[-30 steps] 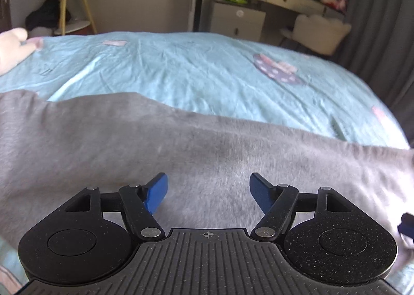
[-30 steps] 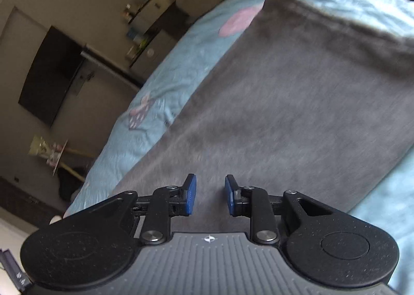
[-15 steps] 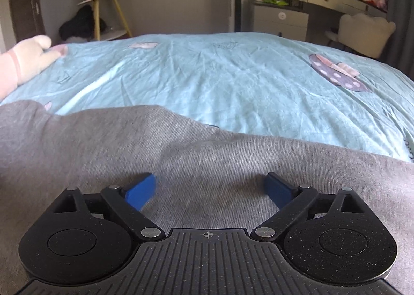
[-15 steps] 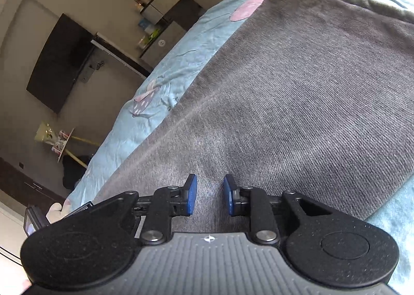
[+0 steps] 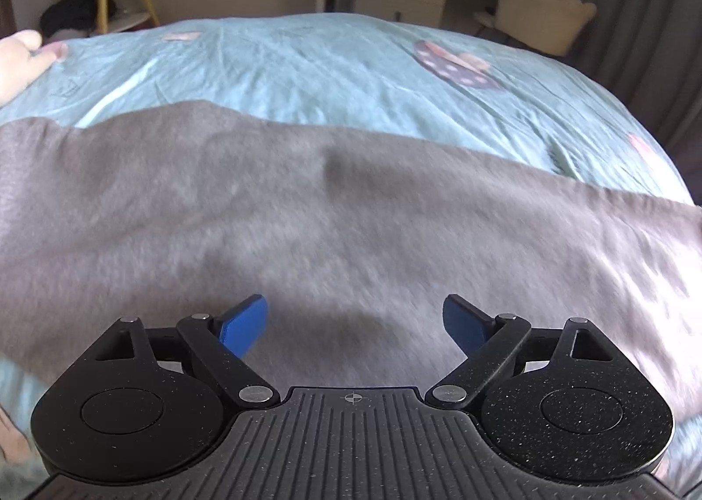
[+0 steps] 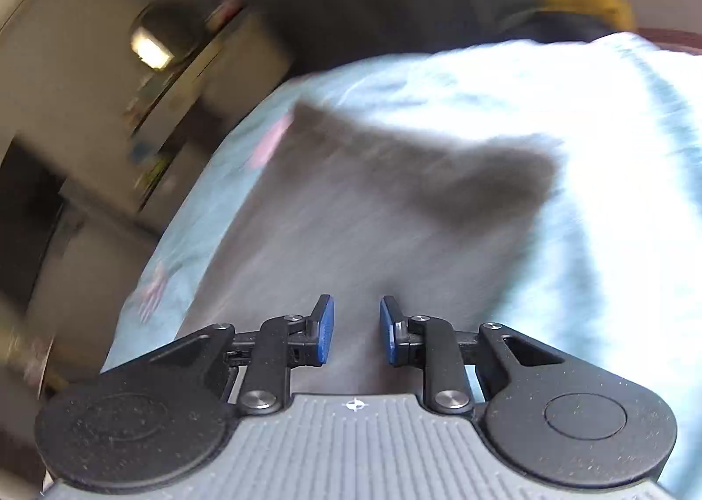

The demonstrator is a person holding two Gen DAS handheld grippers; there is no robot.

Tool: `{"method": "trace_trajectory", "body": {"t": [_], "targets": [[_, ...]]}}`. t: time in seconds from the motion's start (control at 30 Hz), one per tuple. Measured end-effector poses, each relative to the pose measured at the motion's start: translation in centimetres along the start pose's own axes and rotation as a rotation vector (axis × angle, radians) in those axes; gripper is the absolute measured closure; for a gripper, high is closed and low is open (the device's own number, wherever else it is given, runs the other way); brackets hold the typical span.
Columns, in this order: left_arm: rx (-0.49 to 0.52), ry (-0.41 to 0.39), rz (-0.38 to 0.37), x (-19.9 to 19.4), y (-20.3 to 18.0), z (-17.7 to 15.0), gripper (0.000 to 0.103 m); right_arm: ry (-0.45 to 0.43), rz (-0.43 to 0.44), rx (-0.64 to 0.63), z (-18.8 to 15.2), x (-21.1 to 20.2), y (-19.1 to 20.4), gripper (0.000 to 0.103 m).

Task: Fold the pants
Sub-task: 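Move the right gripper to the leg hems and close on them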

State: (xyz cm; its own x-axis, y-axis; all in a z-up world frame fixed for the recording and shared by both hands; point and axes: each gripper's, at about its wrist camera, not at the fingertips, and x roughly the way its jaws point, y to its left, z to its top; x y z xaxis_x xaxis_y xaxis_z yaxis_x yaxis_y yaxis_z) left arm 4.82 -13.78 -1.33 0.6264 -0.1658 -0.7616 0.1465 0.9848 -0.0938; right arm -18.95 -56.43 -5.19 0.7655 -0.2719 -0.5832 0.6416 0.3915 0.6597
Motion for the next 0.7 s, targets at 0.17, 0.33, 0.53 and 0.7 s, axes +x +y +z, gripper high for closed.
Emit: {"method": "trace_trajectory", "body": {"t": [0.17, 0.33, 0.53, 0.7], "targets": [[0.018, -0.002, -0.018, 0.8, -0.6, -1.7, 0.009, -0.045, -0.048, 0.078, 2.1, -2.4, -4.5, 0.072], [0.076, -0.031, 0.006, 1.1, -1.4, -2.2, 0.008, -0.033, 0.049, 0.038, 4.0, -2.1, -4.6, 0.053], [0.071, -0.044, 0.006, 1.1, -1.5, -2.2, 0.008, 0.049, 0.085, -0.026, 5.0, 1.9, -3.0, 0.031], [0.077, -0.071, -0.019, 0.7, -1.6, -2.3, 0.008, 0.070, 0.121, -0.002, 4.2, 3.4, -2.6, 0.084]]}}
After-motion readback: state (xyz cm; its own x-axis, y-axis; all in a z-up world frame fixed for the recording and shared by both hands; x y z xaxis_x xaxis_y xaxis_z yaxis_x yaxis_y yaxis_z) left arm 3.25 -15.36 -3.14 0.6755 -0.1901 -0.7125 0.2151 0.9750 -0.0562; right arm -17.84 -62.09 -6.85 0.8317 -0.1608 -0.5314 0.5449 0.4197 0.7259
